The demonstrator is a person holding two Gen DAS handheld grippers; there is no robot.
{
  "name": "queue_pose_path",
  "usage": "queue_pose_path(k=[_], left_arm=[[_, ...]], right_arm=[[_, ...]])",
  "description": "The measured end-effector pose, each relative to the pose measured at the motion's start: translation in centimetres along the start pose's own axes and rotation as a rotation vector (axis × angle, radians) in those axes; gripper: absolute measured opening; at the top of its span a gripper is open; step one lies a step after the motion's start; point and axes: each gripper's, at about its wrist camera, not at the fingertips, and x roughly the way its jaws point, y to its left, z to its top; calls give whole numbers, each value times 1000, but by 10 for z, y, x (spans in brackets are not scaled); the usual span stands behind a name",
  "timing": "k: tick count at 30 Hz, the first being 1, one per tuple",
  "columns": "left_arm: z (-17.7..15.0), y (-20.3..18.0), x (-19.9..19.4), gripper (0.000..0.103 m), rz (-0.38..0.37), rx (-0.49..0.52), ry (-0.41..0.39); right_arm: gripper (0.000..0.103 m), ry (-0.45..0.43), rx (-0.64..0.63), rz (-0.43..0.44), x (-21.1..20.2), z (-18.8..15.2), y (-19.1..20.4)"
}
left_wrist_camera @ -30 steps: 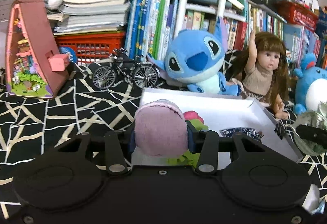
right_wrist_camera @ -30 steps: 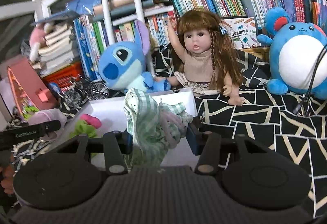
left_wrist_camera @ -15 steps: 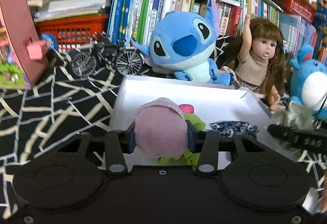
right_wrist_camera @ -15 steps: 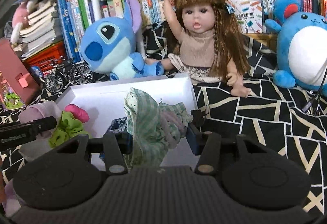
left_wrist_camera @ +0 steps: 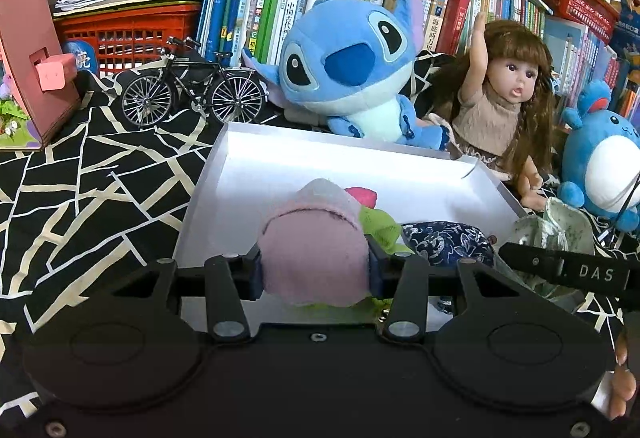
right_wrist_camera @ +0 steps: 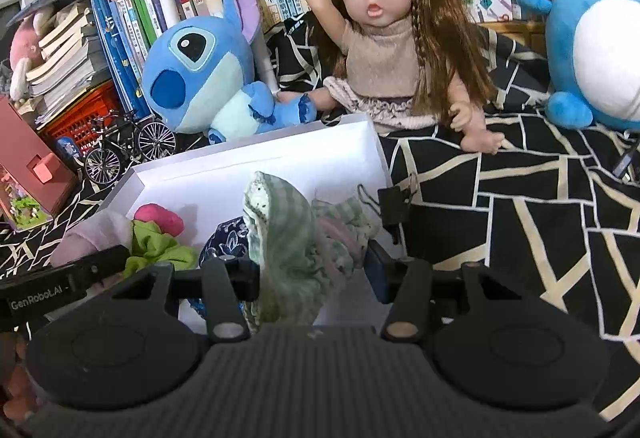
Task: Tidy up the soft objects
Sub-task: 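Lower the sock ball into the box with the left tool while the right releases the plaid cloth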
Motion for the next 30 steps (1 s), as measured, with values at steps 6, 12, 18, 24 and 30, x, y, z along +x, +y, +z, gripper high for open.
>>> queue_pose_path(k=[6,12,18,24,30], left_arm=[[-1,-1,0,45,-1,13,0],[-3,0,2,46,2,5,1],[-5,1,2,47,2,-1,-7],[-6,2,1,53,8,-6,-10],[-6,1,-13,75,14,15,-22]], right_arm=[[55,7,3,8,1,-2,-1],[56,6,-17,7,2,-4,1],[56,-3,-22,17,1,-6,0],[68,-3,-31,18,1,-6,2],[86,-20,-37,41,-4,-9,3]])
